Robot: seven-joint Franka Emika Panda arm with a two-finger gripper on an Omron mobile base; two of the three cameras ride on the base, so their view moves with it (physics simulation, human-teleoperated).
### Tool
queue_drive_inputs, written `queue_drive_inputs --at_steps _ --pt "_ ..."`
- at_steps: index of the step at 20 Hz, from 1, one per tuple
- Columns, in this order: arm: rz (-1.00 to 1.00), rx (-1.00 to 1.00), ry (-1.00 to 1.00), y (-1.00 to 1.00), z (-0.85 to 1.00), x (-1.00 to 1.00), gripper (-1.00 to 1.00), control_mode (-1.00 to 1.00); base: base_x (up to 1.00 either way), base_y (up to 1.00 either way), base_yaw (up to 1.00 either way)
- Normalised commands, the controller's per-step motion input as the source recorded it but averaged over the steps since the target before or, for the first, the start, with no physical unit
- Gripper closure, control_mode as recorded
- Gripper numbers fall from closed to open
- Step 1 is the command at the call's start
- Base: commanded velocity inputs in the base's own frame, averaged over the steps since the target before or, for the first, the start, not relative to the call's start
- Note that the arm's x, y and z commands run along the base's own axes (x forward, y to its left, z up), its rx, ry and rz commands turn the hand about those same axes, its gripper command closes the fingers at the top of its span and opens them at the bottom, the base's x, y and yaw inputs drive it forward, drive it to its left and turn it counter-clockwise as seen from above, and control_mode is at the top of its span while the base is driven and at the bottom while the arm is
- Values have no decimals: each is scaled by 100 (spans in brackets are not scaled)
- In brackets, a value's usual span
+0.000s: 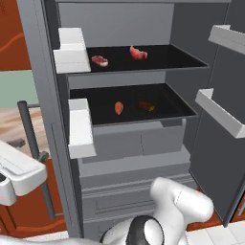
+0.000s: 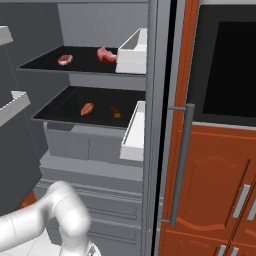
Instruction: Gather the sweet potatos from the fridge and place them on a tray on the dining counter. Then gather the steaks from the fridge and place them on the other tray.
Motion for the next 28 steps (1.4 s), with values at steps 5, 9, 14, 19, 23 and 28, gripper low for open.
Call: queue_drive_inputs --at_steps 5,9,14,19,23,28 --pt "12 0 0 -100 45 -67 -100 -100 0 0 0" --pt "11 1 0 -100 26 -48 -100 -100 0 0 0" --pt "16 7 0 -100 31 0 -100 -100 0 0 0" --pt "21 10 0 -100 26 21 -100 -100 0 0 0" --pt "25 12 4 -100 16 56 -100 -100 0 0 0" --pt "27 11 5 -100 14 69 -100 -100 0 0 0"
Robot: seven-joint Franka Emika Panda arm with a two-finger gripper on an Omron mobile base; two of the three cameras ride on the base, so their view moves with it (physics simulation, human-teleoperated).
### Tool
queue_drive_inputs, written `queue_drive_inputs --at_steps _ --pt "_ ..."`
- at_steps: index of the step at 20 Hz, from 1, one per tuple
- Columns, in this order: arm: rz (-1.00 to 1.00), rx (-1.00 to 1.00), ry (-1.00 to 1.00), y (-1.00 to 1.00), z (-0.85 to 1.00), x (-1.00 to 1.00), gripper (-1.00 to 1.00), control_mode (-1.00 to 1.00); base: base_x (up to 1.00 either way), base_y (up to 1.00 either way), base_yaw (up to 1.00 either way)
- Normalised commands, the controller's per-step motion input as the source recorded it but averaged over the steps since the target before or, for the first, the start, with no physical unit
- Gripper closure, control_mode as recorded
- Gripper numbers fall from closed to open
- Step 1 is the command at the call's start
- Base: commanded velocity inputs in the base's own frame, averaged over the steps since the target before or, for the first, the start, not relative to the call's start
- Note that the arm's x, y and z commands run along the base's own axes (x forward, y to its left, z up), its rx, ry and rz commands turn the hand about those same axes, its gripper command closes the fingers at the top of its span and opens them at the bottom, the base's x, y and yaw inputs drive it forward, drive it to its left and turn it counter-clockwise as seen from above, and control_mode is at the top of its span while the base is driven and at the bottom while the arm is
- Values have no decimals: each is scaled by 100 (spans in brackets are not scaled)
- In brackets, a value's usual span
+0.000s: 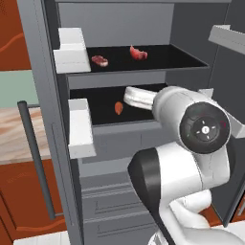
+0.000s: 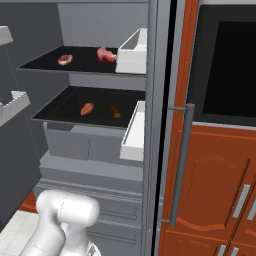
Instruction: Gather the sweet potatos from the fridge and place them on a tray on the dining counter. Then gather the steaks from the fridge and place them on the other tray.
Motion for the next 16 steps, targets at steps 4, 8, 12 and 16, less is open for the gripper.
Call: queue_drive_inputs --at_steps 4,8,12,16 --pt "24 5 9 -76 16 83 -100 -100 0 0 0" --pt "19 1 16 -46 33 90 -100 -100 0 0 0" --pt "13 0 20 -5 24 86 -100 -100 0 0 0" --pt "12 0 17 -1 12 81 -100 -100 0 0 0"
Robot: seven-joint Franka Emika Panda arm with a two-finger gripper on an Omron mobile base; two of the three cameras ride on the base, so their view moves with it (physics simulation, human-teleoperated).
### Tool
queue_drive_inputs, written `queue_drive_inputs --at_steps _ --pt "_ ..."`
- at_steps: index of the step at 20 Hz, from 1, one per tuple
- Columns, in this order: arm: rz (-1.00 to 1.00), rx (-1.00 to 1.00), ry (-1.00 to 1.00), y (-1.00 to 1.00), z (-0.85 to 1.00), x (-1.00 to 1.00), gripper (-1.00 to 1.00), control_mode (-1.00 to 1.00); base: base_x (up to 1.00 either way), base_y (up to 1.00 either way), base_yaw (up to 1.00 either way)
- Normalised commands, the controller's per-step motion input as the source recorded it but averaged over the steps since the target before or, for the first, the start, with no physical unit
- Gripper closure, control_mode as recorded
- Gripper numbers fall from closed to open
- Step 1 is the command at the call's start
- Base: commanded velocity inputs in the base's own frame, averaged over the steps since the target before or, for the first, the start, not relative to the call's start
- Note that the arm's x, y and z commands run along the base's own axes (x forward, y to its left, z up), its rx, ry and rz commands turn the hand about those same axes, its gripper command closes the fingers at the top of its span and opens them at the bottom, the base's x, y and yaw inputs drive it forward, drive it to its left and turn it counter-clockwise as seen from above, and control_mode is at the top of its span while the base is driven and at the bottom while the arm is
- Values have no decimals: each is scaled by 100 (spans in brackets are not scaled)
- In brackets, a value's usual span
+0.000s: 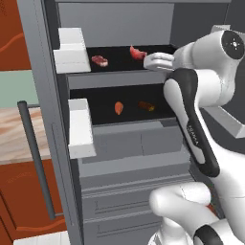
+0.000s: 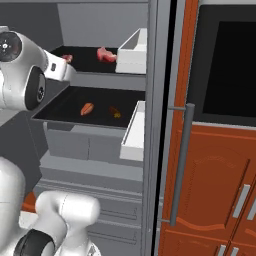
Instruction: Gather the sweet potatos from the fridge and place them on a tray on the dining counter. Then gather the steaks from the fridge and place them on the other tray.
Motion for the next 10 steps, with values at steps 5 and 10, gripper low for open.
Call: queue_drive_inputs --at_steps 5,10 --pt "13 -4 10 0 8 76 -100 -100 0 0 0" --pt "12 -23 -5 0 0 24 -100 -100 0 0 0"
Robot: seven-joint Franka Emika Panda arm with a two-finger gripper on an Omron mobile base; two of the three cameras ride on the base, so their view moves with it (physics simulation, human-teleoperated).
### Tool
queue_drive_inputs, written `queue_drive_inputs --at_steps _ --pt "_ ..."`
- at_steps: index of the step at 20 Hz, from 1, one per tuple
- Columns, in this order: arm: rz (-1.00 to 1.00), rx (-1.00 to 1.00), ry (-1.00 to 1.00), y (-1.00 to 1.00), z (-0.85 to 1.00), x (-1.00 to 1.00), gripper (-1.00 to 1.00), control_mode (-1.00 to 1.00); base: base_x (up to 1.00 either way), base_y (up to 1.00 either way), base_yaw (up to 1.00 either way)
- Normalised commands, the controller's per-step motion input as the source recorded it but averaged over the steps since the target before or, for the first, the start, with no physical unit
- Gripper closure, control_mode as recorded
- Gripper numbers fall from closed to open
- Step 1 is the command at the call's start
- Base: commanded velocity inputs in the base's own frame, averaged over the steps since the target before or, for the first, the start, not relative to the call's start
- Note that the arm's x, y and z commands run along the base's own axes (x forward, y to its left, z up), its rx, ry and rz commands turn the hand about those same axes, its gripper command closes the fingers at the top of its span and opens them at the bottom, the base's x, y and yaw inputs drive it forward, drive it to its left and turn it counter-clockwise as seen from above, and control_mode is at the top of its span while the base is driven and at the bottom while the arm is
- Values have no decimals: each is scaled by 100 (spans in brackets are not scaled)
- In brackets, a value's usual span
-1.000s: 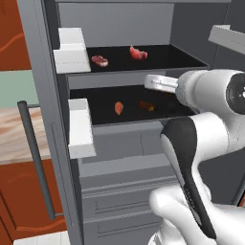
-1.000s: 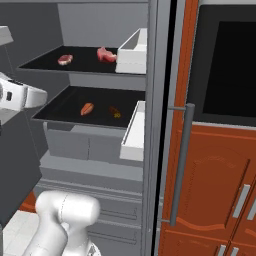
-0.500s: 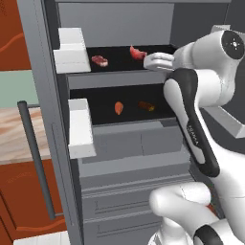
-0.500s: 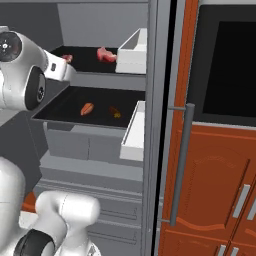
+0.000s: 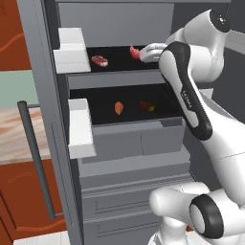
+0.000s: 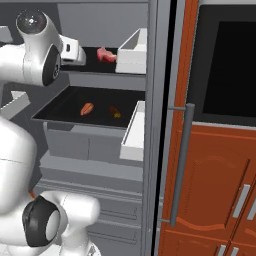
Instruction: Gather the sweet potatos from the fridge and place them on a tray on the dining counter. Then gather the steaks from the fridge and place them on the other tray.
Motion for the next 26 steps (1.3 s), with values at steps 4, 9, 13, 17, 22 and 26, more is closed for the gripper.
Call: queue_drive_inputs --at_steps 4,9,13,17,22,26 --pt "9 -27 -13 0 0 20 -100 -100 0 0 0" --pt "6 -15 -1 -26 -11 46 -100 -100 0 0 0" --pt "0 -12 0 -7 -12 69 -100 -100 0 0 0" --pt "0 -6 0 0 0 89 -100 -100 0 0 0" --pt "0 0 0 0 -6 90 -100 -100 0 0 0" --pt "0 0 0 -4 -17 80 -100 -100 0 0 0"
